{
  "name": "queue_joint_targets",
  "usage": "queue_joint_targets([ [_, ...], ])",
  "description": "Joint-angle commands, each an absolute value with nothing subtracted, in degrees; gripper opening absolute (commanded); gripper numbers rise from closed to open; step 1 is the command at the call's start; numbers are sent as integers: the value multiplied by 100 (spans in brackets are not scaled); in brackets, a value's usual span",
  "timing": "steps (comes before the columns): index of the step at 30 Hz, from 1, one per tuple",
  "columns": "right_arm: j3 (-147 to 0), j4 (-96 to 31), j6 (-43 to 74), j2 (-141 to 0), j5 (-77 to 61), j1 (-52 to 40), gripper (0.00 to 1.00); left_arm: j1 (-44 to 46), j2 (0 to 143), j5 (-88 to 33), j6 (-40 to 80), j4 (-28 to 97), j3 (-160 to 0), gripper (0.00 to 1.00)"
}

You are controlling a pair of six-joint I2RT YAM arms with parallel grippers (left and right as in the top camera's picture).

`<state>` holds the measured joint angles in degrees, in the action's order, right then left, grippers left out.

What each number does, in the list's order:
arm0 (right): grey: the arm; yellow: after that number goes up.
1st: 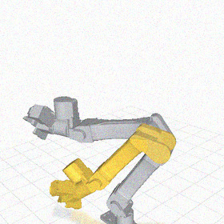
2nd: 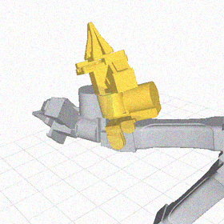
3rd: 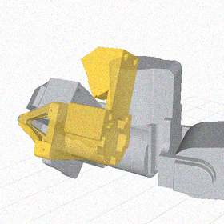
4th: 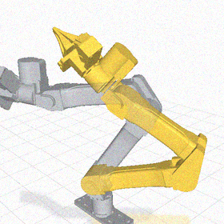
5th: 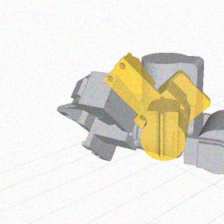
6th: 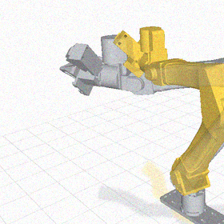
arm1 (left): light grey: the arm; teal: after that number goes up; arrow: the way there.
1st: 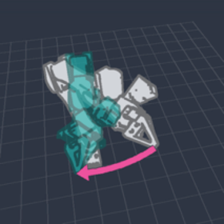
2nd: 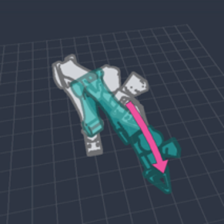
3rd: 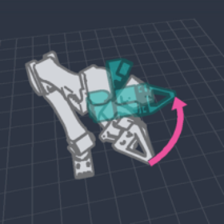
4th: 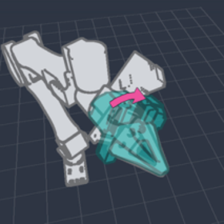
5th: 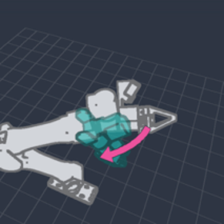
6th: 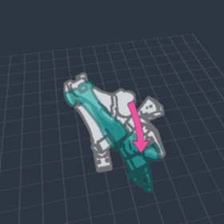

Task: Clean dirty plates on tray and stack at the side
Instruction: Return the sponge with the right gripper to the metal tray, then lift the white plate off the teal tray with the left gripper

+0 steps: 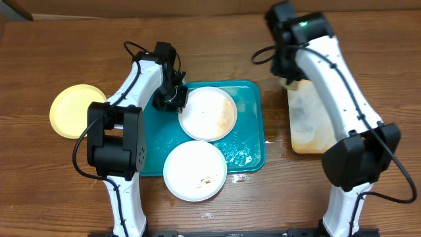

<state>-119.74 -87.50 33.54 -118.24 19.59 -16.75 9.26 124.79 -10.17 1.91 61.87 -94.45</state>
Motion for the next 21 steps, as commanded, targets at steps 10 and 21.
queue_joint_targets([
  [10, -10604, -8134, 2952, -11789, 1636, -923, 4, 934, 12285, -113, 613, 7299, -11063, 4],
  [21, -9111, -7065, 2842, -11786, 1280, -891, 4, 1527, 12202, 1898, 1354, 8794, -12296, 4],
])
